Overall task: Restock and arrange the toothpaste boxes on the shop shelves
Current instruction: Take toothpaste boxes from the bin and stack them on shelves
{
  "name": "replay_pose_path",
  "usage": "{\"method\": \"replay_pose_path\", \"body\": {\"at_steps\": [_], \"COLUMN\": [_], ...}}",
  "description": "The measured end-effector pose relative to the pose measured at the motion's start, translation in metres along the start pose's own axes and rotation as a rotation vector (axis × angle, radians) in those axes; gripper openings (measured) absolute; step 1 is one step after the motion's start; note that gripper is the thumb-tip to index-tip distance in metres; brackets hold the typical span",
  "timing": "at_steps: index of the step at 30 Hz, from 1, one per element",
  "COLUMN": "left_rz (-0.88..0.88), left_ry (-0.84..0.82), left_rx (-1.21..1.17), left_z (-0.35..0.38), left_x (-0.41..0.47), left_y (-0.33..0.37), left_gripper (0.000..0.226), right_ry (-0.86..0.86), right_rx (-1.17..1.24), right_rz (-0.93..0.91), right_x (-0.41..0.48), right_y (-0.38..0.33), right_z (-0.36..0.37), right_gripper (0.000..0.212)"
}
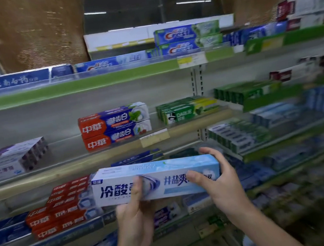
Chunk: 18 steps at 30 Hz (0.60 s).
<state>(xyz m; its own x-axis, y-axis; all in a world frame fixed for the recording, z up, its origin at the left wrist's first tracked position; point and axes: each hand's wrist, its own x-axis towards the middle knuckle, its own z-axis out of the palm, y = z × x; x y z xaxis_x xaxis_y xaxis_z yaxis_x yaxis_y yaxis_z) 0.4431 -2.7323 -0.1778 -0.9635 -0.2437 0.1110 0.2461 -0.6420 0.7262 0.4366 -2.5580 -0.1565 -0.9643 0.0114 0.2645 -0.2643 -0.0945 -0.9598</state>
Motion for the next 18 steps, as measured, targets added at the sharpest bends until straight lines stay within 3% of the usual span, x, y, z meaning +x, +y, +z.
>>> {"method": "replay_pose_path", "body": {"at_steps": [2,7,11,14,18], "left_rz": [0.082,0.153,0.19,0.206,0.25], "left_ry": [-0.005,-0.013,-0.002,-0.042,-0.015], "left_rx": [0.005,0.022,0.093,0.156,0.223], "left_z": [0.006,0.03,0.065,0.095,0.139], "left_x": [-0.002,-0.01,-0.006,-0.001,-0.001], "left_y": [0.002,-0.026,-0.055,-0.079,-0.104], "left_gripper": [0.105,0.07,0.082,0.051,0.077], "right_ry": [0.018,0.004,0.025,0.04,0.031], "right_rx": [0.003,0.041,0.116,0.133,0.127], "right_rz": [-0.026,-0.048,-0.026,-0.039,-0.103], "right_x": [-0.004,0.001,0.023,0.046,0.072], "right_y": [-0.003,-0.002,-0.006,-0.012,-0.02], "right_z": [-0.018,-0.06,-0.12,-0.167,-0.208], "right_gripper": [0.059,0.071,0.065,0.056,0.07]}}
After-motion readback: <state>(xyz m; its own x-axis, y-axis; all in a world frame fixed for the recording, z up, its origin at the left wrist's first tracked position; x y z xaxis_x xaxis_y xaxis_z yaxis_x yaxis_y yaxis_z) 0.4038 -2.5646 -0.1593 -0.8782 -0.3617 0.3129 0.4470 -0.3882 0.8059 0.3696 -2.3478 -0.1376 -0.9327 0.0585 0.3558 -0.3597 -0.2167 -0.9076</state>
